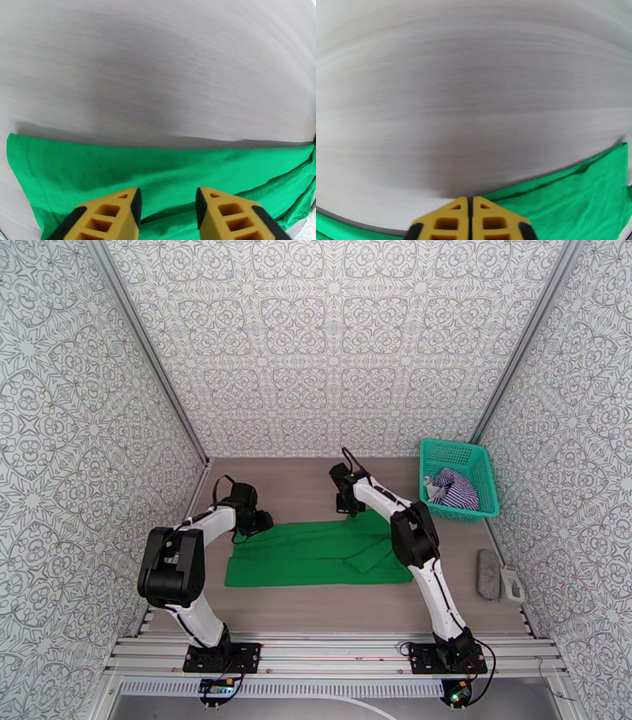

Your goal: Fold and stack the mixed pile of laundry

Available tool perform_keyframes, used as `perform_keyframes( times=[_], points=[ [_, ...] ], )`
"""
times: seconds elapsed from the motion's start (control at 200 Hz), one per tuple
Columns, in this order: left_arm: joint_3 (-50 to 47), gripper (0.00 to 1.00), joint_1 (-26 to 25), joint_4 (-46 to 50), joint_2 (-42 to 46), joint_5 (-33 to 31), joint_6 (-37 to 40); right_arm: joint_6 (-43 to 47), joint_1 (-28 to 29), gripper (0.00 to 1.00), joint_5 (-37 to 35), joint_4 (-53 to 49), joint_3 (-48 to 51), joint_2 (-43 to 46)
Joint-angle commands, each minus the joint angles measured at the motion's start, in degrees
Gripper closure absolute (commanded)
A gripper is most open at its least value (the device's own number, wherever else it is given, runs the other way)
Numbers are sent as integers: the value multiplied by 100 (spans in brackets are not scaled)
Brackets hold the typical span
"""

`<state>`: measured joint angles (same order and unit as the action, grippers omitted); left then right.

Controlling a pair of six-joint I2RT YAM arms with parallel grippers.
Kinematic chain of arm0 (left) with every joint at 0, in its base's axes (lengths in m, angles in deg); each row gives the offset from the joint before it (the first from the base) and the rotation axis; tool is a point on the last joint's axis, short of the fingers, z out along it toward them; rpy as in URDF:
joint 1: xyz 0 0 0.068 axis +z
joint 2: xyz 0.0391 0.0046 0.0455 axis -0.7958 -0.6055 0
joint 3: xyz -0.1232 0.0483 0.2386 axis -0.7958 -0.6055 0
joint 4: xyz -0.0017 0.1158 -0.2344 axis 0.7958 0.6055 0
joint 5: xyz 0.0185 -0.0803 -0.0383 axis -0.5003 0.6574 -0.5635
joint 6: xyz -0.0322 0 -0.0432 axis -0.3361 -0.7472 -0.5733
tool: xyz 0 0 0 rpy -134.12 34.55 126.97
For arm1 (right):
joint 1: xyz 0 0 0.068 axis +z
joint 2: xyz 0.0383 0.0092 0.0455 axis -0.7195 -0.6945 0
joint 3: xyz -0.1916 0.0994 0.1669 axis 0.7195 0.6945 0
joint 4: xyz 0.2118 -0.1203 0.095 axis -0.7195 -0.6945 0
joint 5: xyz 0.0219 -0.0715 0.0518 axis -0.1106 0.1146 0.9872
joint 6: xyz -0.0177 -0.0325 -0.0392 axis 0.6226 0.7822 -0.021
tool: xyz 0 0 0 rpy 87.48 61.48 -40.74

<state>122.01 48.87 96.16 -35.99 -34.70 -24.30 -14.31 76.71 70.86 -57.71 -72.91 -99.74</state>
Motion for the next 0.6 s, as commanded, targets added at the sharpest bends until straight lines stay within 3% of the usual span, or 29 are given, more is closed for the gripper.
perform_keyframes(
  times=[0.0,0.26,0.51,0.595],
  points=[
    [-117,57,52,-103,-76,147,56,-128,33,99,-215,-108,240,672],
    [-205,57,81,-158,-49,192,47,-832,127,100,-291,573,2204,2259],
    [-319,57,61,-172,17,244,88,-2167,553,100,-414,1559,4509,3748],
    [-377,57,70,-166,19,218,107,-2823,785,92,-520,1979,5284,4126]
  ],
)
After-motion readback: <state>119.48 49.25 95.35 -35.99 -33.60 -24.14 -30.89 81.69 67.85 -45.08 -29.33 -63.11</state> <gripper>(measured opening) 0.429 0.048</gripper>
